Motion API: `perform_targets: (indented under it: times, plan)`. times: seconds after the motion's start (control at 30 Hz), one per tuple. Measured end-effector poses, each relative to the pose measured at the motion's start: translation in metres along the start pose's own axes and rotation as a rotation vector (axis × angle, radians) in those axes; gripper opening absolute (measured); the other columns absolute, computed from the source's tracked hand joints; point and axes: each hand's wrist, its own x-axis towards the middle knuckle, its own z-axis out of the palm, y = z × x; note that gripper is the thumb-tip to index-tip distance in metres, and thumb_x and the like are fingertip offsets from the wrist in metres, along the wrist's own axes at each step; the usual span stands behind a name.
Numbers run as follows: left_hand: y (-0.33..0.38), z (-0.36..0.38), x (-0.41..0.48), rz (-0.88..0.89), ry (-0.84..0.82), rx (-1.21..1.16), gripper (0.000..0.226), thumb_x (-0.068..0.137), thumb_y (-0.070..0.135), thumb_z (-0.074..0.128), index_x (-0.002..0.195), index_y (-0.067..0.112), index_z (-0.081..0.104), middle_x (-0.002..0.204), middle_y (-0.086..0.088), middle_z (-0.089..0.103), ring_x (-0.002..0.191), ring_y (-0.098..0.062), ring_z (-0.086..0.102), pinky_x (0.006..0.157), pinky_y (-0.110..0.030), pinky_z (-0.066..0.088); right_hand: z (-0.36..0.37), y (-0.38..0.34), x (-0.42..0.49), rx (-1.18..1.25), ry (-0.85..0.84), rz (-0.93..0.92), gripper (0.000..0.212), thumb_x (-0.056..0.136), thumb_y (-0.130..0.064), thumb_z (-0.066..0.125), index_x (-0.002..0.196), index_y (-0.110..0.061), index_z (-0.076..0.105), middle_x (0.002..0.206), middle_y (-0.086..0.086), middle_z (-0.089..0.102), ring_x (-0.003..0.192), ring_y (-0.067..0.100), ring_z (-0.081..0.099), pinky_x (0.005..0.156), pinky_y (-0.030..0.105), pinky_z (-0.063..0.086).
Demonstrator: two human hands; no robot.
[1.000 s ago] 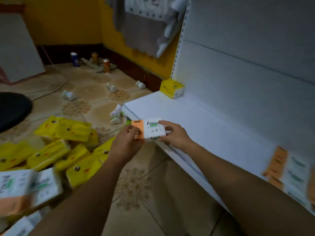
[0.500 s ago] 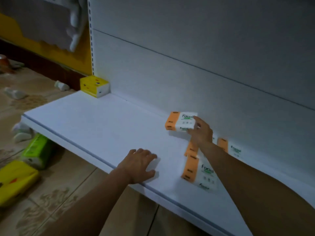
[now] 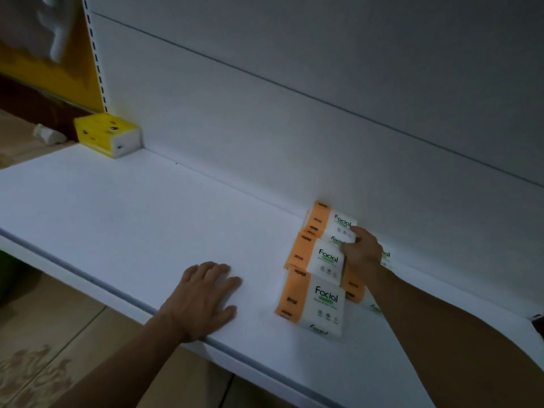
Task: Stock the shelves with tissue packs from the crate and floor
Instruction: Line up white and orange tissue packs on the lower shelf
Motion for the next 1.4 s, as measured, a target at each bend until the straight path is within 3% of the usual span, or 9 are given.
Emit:
perform_targets:
  times: [0.33, 0.43, 0.5, 0.63, 0.73, 0.9, 1.13, 1.23, 1.4]
  plan:
    - [-0.001, -0.003, -0.002, -0.037, -0.023, -0.039, 0.051, 0.078, 0.059, 0.035, 0.113, 0.03, 0.058, 0.112, -0.003, 0.066, 0.101, -0.023, 0.064, 0.082, -0.039, 0.052, 0.013, -0.004, 0.0, -0.126, 0.014, -0.066, 0.062, 0.075, -0.005, 0.058, 0.135, -0.016, 0.045, 0.118, 0.014, 0.057, 0.107, 0.031, 0.057, 0.085, 0.043, 0.053]
    - [0.003, -0.01, -0.001, -0.004, -0.056, -0.097, 0.073, 0.077, 0.064, 0.014, 0.135, 0.03, 0.041, 0.143, -0.004, 0.04, 0.132, -0.025, 0.037, 0.108, -0.041, 0.029, 0.01, -0.012, -0.007, -0.351, 0.065, -0.138, 0.067, 0.074, -0.012, 0.061, 0.137, -0.015, 0.04, 0.122, 0.018, 0.049, 0.114, 0.033, 0.045, 0.089, 0.043, 0.047]
    - [-0.003, -0.009, -0.008, -0.02, -0.007, -0.12, 0.086, 0.07, 0.066, 0.0, 0.143, 0.03, 0.027, 0.152, 0.001, 0.022, 0.14, -0.017, 0.019, 0.114, -0.033, 0.015, 0.009, -0.023, -0.018, -0.498, 0.089, -0.22, 0.071, 0.077, -0.013, 0.061, 0.142, -0.014, 0.032, 0.136, 0.018, 0.037, 0.123, 0.033, 0.034, 0.096, 0.041, 0.038]
    - [-0.04, -0.018, -0.045, -0.083, 0.086, -0.13, 0.064, 0.082, 0.058, 0.026, 0.123, 0.021, 0.056, 0.124, -0.009, 0.057, 0.113, -0.028, 0.056, 0.091, -0.041, 0.044, 0.029, -0.062, -0.046, -0.576, 0.056, -0.452, 0.074, 0.081, -0.011, 0.056, 0.147, -0.017, 0.021, 0.15, 0.015, 0.021, 0.132, 0.032, 0.024, 0.104, 0.039, 0.031]
    - [-0.082, -0.028, -0.095, -0.267, 0.15, -0.064, 0.051, 0.08, 0.048, 0.037, 0.106, 0.016, 0.067, 0.102, -0.013, 0.067, 0.089, -0.034, 0.066, 0.069, -0.045, 0.053, 0.063, -0.1, -0.081, -0.527, -0.029, -0.603, 0.073, 0.082, -0.009, 0.052, 0.148, -0.018, 0.02, 0.151, 0.012, 0.019, 0.133, 0.03, 0.023, 0.107, 0.037, 0.029]
    - [-0.133, -0.05, -0.216, -0.636, 0.173, -0.025, 0.057, 0.074, 0.049, 0.036, 0.103, 0.013, 0.069, 0.1, -0.022, 0.065, 0.085, -0.043, 0.062, 0.066, -0.05, 0.052, 0.144, -0.164, -0.182, -0.438, -0.263, -0.852, 0.073, 0.084, -0.007, 0.05, 0.149, -0.017, 0.016, 0.151, 0.011, 0.017, 0.135, 0.028, 0.021, 0.107, 0.034, 0.026]
    - [-0.145, -0.065, -0.412, -1.342, 0.276, -0.086, 0.062, 0.079, 0.051, 0.04, 0.12, 0.01, 0.061, 0.123, -0.025, 0.054, 0.11, -0.047, 0.047, 0.089, -0.053, 0.042, 0.256, -0.213, -0.371, -0.323, -0.674, -1.107, 0.072, 0.083, -0.011, 0.053, 0.147, -0.016, 0.02, 0.146, 0.012, 0.028, 0.13, 0.031, 0.027, 0.104, 0.038, 0.03]
    - [-0.138, -0.051, -0.467, -1.462, 0.14, -0.103, 0.07, 0.077, 0.055, 0.028, 0.129, 0.015, 0.053, 0.133, -0.02, 0.047, 0.117, -0.043, 0.043, 0.092, -0.049, 0.04, 0.295, -0.219, -0.441, -0.329, -0.818, -1.33, 0.072, 0.082, -0.014, 0.055, 0.146, -0.019, 0.023, 0.147, 0.01, 0.028, 0.133, 0.03, 0.026, 0.104, 0.038, 0.032]
    - [-0.146, -0.041, -0.526, -1.69, 0.141, -0.231, 0.049, 0.089, 0.035, 0.053, 0.136, 0.024, 0.042, 0.141, -0.011, 0.036, 0.125, -0.033, 0.037, 0.101, -0.04, 0.036, 0.339, -0.209, -0.531, -0.297, -1.158, -1.332, 0.073, 0.083, -0.01, 0.055, 0.147, -0.018, 0.021, 0.146, 0.01, 0.031, 0.133, 0.03, 0.028, 0.107, 0.038, 0.032]
